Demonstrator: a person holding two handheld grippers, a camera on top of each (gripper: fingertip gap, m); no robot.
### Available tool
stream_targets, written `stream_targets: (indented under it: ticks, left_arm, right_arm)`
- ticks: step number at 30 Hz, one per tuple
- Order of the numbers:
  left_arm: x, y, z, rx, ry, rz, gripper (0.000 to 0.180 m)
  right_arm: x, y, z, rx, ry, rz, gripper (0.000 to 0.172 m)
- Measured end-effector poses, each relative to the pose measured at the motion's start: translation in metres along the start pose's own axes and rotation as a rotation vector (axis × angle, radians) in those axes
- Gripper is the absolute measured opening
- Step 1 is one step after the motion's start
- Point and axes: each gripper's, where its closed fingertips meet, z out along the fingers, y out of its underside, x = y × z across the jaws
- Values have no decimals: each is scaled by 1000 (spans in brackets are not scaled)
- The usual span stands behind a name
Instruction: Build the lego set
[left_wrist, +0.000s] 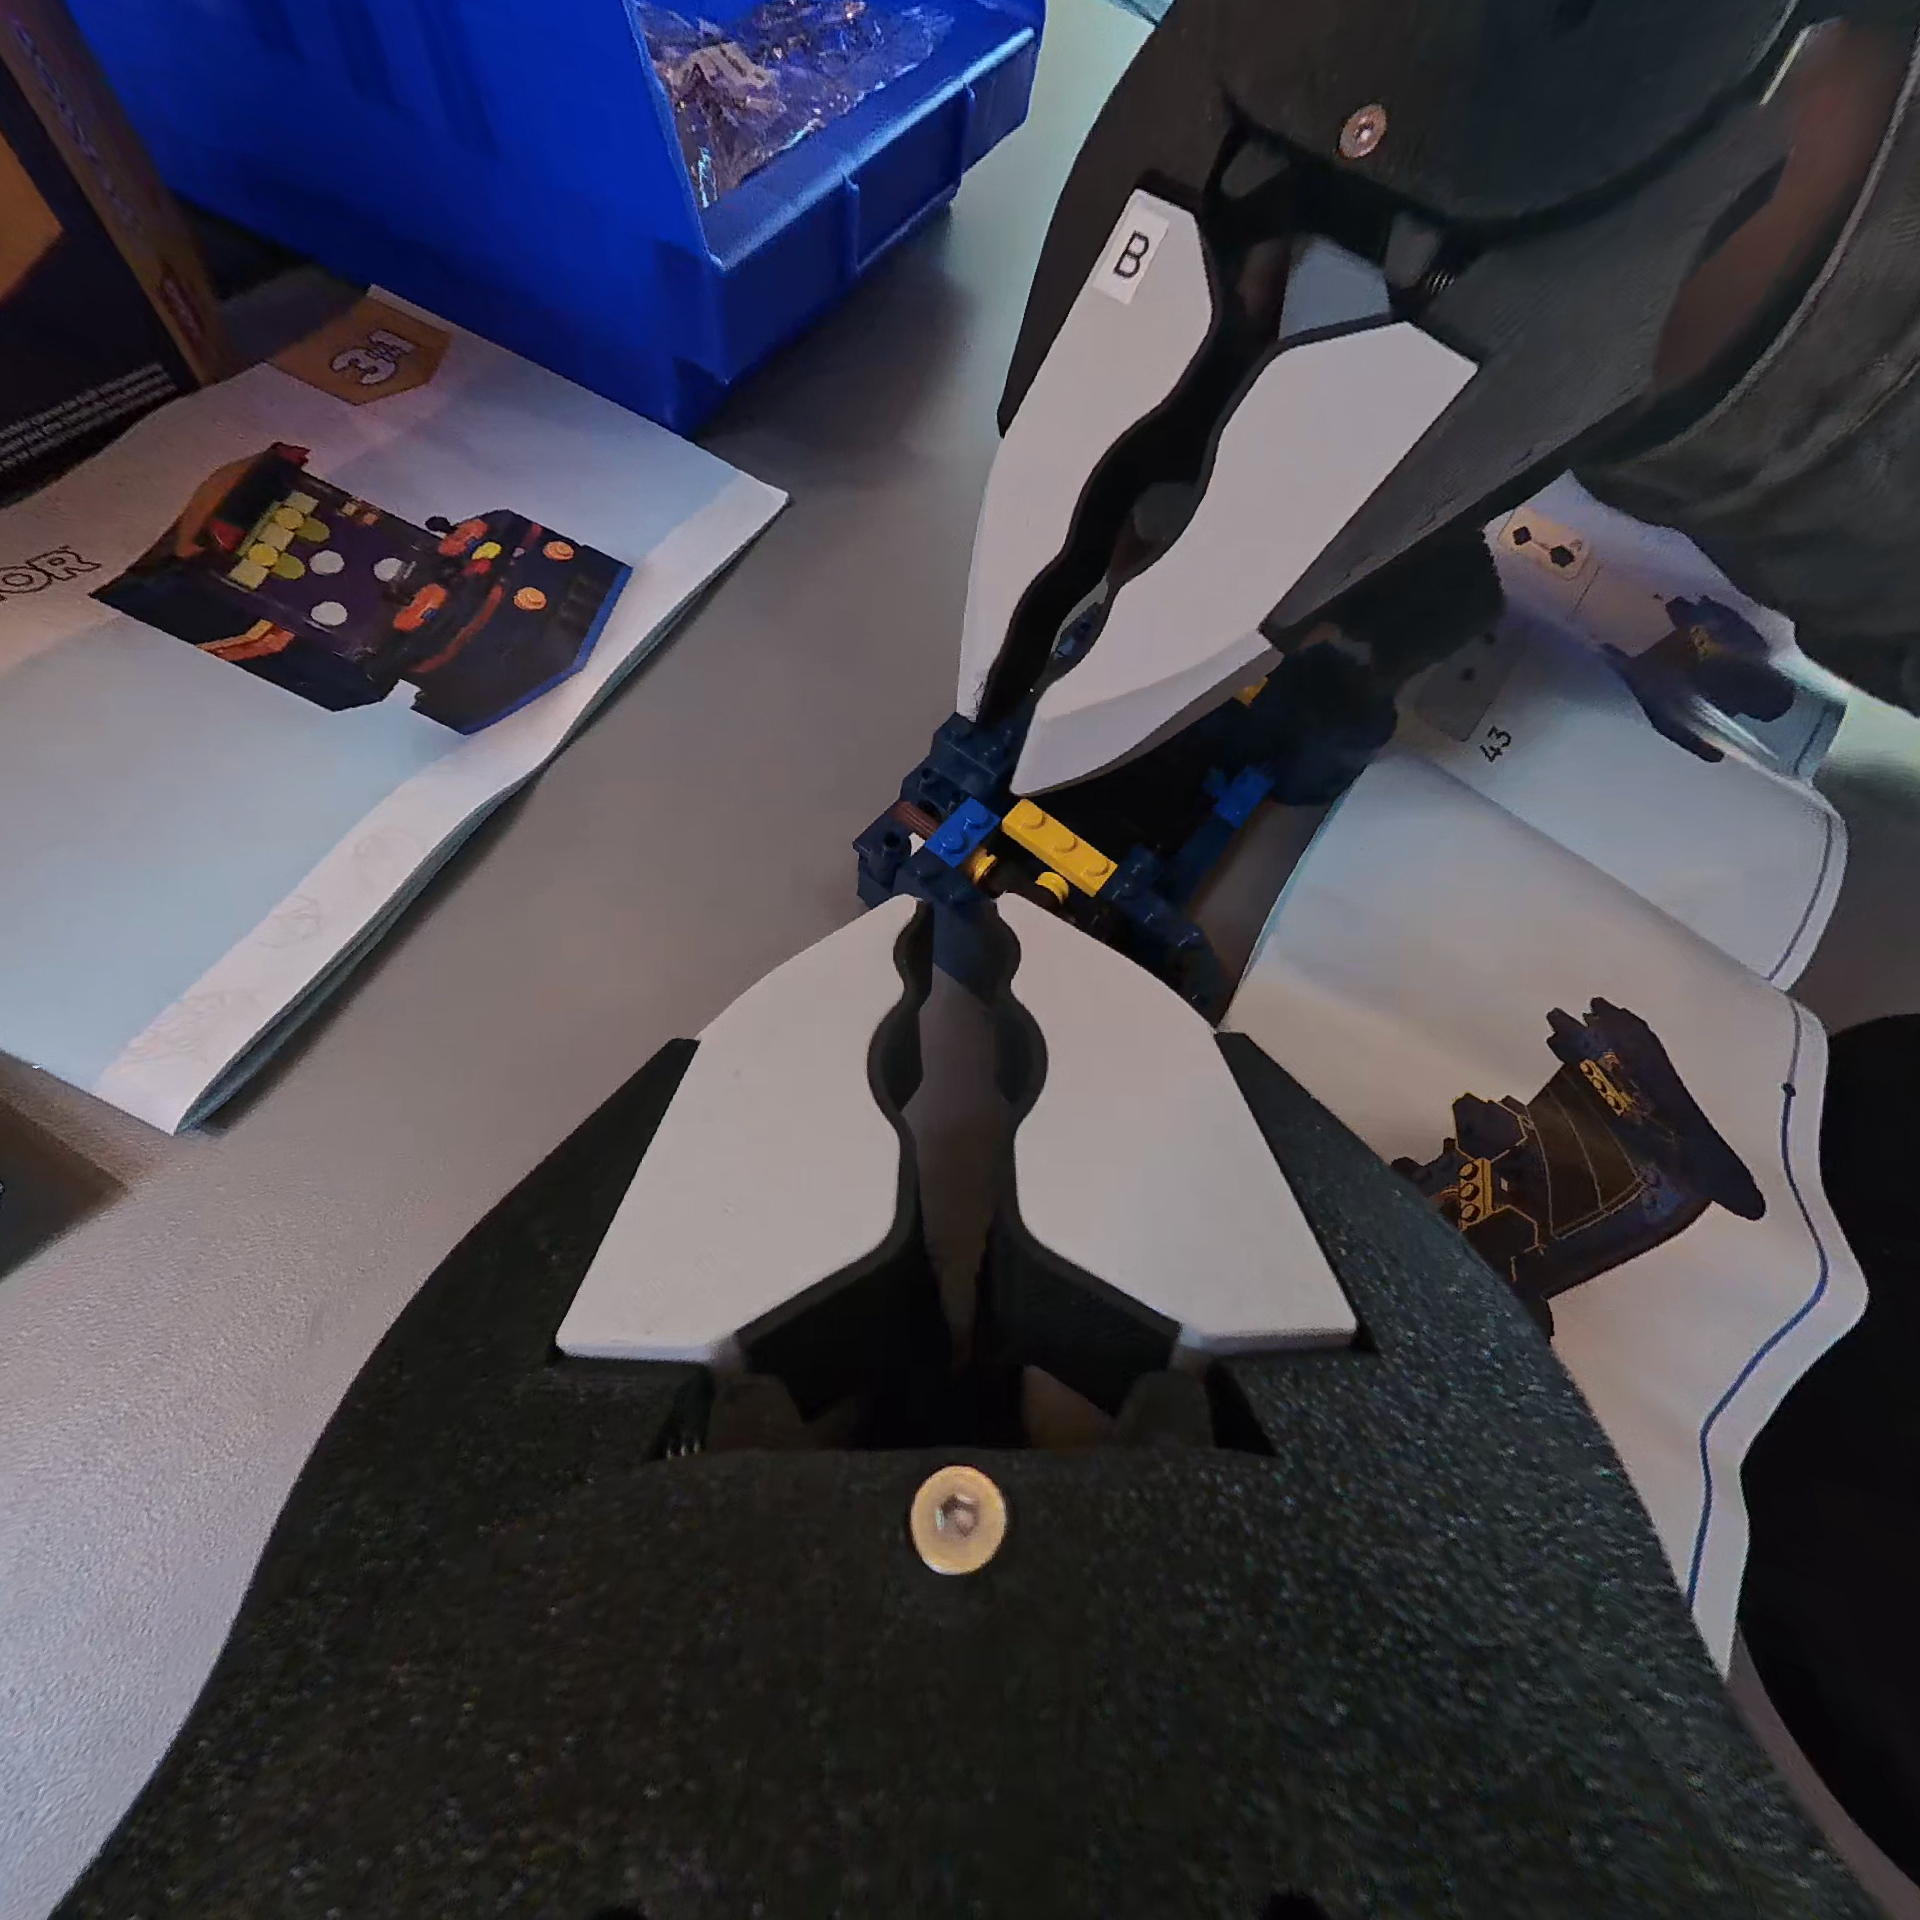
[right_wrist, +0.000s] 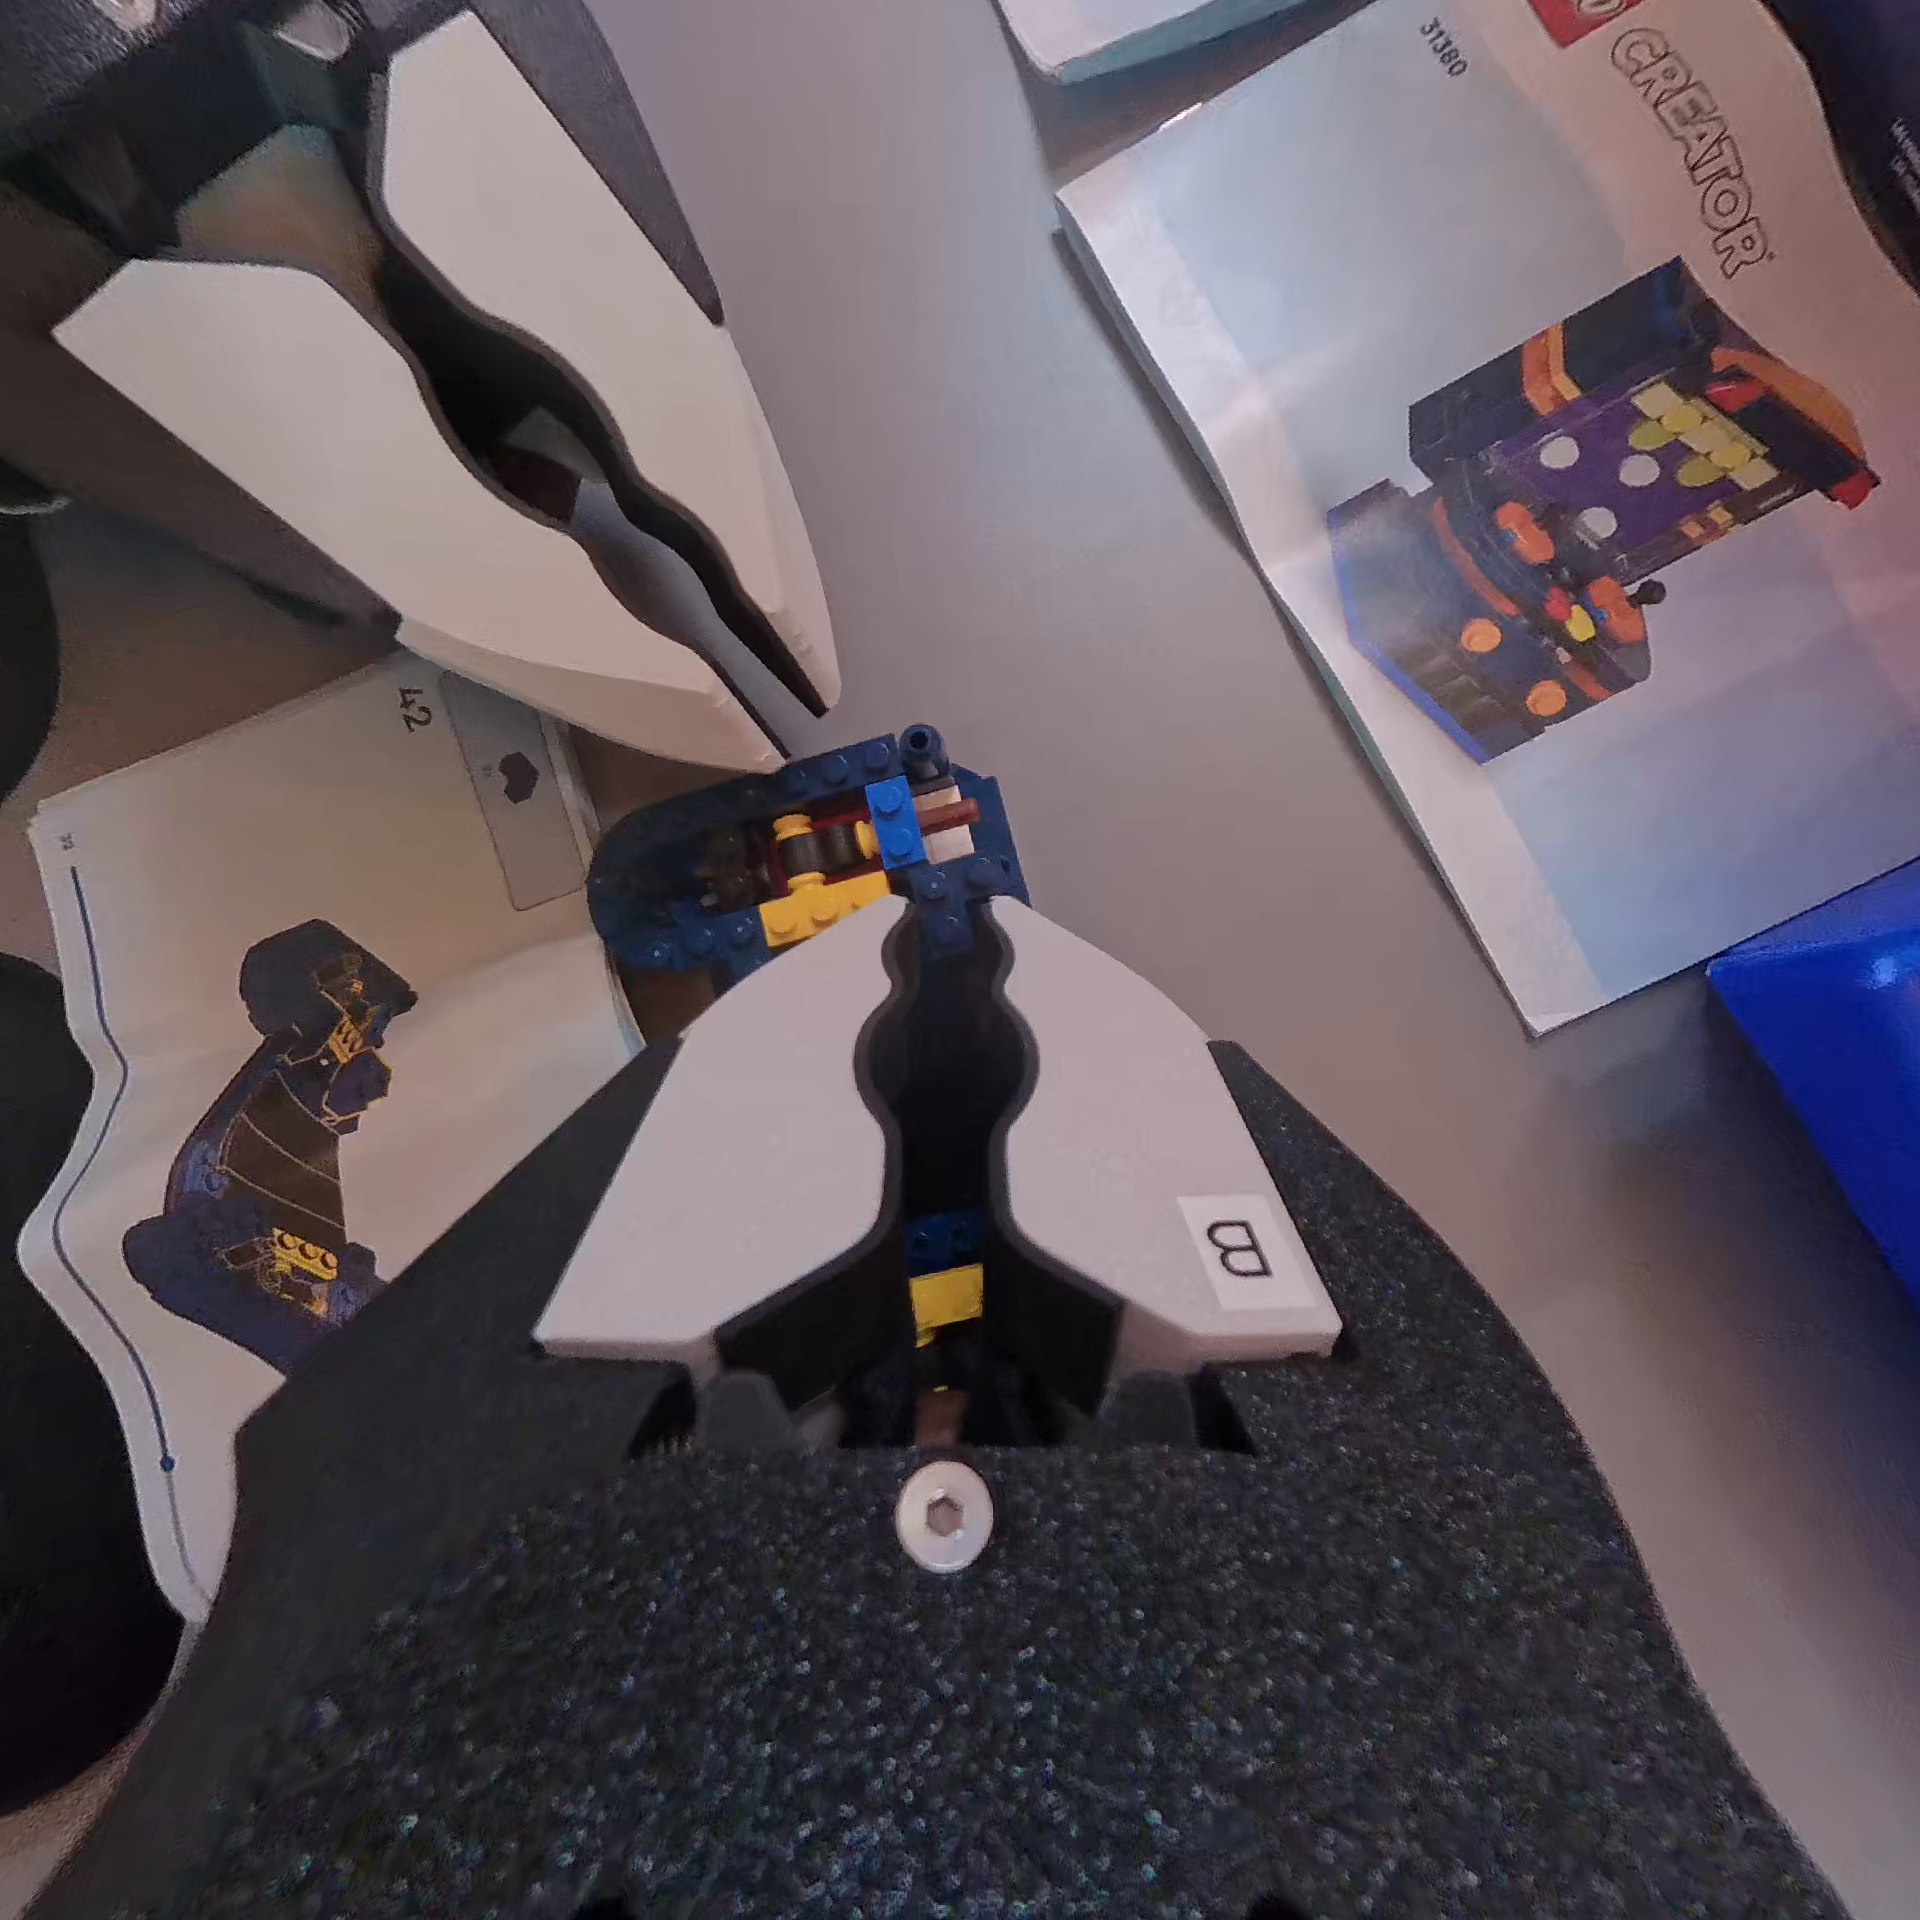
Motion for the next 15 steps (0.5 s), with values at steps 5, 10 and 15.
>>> stream_targets:
  ticks: [5, 10, 15]
  left_arm:
    - [1, 1, 1, -11, 14, -9, 8]
    - [1, 2, 2, -13, 17, -13, 8]
    - [1, 2, 2, -13, 20, -19, 8]
  right_arm:
    - [-5, -3, -1, 23, -75, 15, 11]
    - [-3, 1, -1, 4, -99, 37, 12]
    - [-1, -3, -7, 37, -121, 53, 9]
